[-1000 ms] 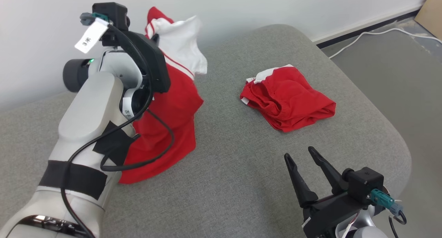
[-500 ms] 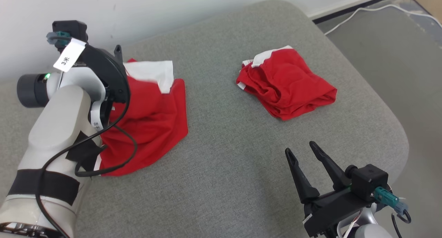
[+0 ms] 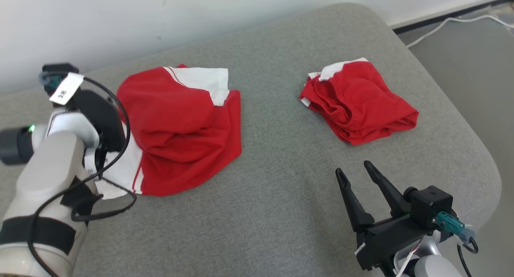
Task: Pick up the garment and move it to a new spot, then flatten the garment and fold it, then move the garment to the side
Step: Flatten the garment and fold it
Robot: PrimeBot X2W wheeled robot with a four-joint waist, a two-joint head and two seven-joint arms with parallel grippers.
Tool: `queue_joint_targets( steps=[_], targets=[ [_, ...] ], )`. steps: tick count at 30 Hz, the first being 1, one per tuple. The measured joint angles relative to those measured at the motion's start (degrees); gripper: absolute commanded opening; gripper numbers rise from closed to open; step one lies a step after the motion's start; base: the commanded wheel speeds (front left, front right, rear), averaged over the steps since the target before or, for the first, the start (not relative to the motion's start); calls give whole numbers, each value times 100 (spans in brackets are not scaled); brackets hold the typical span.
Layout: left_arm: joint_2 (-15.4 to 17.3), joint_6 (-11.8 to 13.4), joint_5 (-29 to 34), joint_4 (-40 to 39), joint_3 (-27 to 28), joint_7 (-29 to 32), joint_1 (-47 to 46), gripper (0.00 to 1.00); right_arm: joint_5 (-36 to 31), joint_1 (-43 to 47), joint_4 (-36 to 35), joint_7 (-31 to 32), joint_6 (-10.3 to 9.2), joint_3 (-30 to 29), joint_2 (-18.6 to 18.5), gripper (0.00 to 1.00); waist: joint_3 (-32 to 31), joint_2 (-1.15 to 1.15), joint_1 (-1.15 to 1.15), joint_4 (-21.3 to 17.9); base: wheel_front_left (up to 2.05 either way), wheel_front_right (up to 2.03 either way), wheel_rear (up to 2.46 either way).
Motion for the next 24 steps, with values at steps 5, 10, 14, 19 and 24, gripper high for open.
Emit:
queue_joint_targets(
  steps=[5, 10, 14, 19, 24],
  targets=[
    [-21, 35, -54, 325, 22, 399, 235, 100, -1, 8, 74, 4, 1, 21, -41, 100, -202, 0, 0, 174, 0, 0, 0],
    [-32, 35, -160, 542, 98, 801, 488, 100, -2, 55, 30, 56, 9, 115, -53, 100, -399, -1, -1, 314, 0, 0, 0],
    [-4, 32, -167, 634, 141, 1018, 580, 100, -2, 132, -87, 101, 9, 134, -80, 100, -432, -1, -1, 346, 0, 0, 0],
    [-26, -16, -356, 655, 185, 1238, 600, 100, -7, 185, -151, 130, 9, 141, -110, 100, -334, 0, -1, 286, 0, 0, 0],
    [-98, -18, -374, 658, 183, 1414, 600, 100, -8, 183, -241, 155, 8, 115, -156, 100, -209, 0, 0, 234, 0, 0, 0]
  ],
)
